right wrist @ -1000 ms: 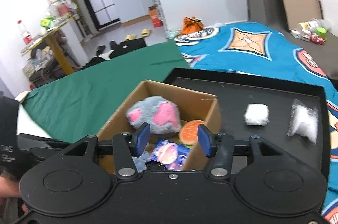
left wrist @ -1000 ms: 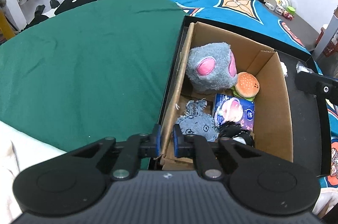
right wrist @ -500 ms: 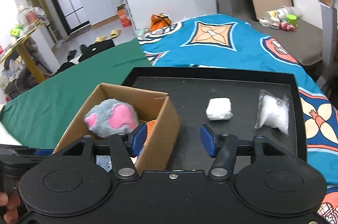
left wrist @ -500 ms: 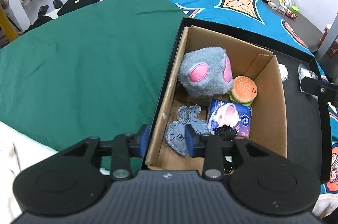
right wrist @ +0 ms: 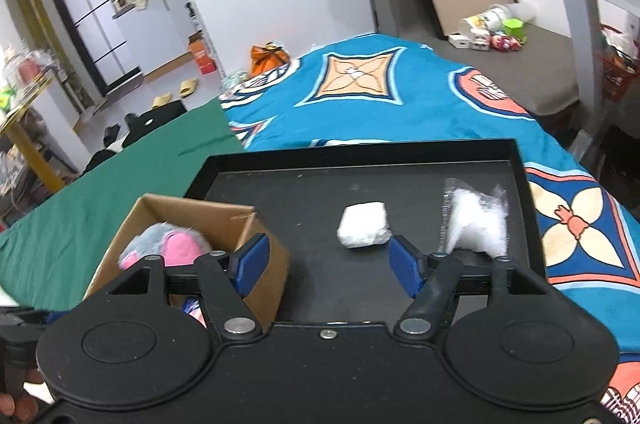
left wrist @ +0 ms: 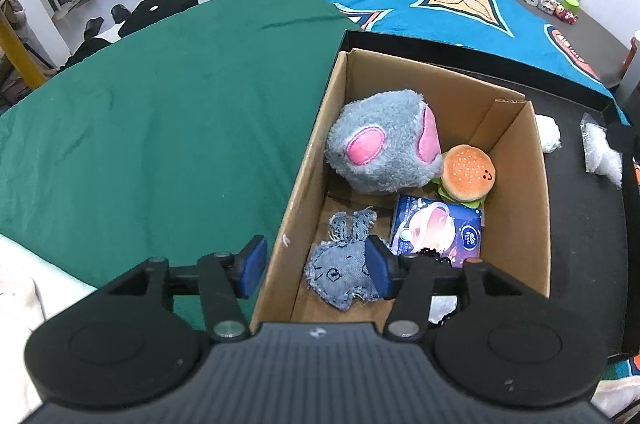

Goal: Organize soft objects
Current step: 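Move the right tool to the clear stuffing bag and grasp it, then carry the stuffing bag over the box and release it inside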

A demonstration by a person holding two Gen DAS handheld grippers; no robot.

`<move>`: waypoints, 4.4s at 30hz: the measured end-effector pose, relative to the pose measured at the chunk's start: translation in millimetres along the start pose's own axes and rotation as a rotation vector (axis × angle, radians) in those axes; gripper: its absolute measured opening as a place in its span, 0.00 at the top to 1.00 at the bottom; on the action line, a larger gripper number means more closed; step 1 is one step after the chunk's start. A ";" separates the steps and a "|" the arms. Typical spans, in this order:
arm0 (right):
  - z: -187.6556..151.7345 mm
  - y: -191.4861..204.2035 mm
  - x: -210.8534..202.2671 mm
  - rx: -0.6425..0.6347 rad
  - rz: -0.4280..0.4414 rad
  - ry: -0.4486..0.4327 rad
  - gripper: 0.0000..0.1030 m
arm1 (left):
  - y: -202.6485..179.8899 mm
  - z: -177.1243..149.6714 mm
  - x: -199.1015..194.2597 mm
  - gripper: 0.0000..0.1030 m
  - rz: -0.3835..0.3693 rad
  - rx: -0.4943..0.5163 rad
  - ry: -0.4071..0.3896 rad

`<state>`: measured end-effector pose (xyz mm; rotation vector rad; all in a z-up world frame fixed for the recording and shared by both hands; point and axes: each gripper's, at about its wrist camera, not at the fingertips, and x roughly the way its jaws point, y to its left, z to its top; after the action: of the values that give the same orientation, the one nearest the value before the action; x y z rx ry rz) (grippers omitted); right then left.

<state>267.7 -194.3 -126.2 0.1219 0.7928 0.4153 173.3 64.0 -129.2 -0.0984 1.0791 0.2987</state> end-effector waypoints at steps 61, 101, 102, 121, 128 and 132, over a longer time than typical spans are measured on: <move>-3.0 -94.7 68.7 0.093 -0.195 0.074 0.70 | -12.2 0.8 23.4 0.45 0.116 0.022 0.043; -1.4 11.8 -19.2 -0.047 0.064 -0.060 0.70 | 12.6 -24.5 -6.5 0.49 -0.069 0.040 0.021; -1.1 16.1 -20.2 -0.057 0.073 -0.062 0.70 | 14.1 -25.3 -6.9 0.49 -0.074 0.038 0.018; -8.8 86.8 -14.9 -0.217 0.252 0.036 0.70 | 47.3 -29.3 -2.1 0.79 -0.159 -0.059 -0.009; -15.9 107.1 -13.0 -0.277 0.304 0.094 0.70 | 52.5 -30.4 0.2 0.87 -0.167 -0.080 -0.018; -19.3 114.0 -13.4 -0.296 0.320 0.117 0.70 | 54.0 -30.9 0.0 0.88 -0.172 -0.086 -0.020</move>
<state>209.5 -96.6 -101.2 -0.0542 0.8201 0.8435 131.5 108.7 -140.2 -0.2633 1.0311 0.1903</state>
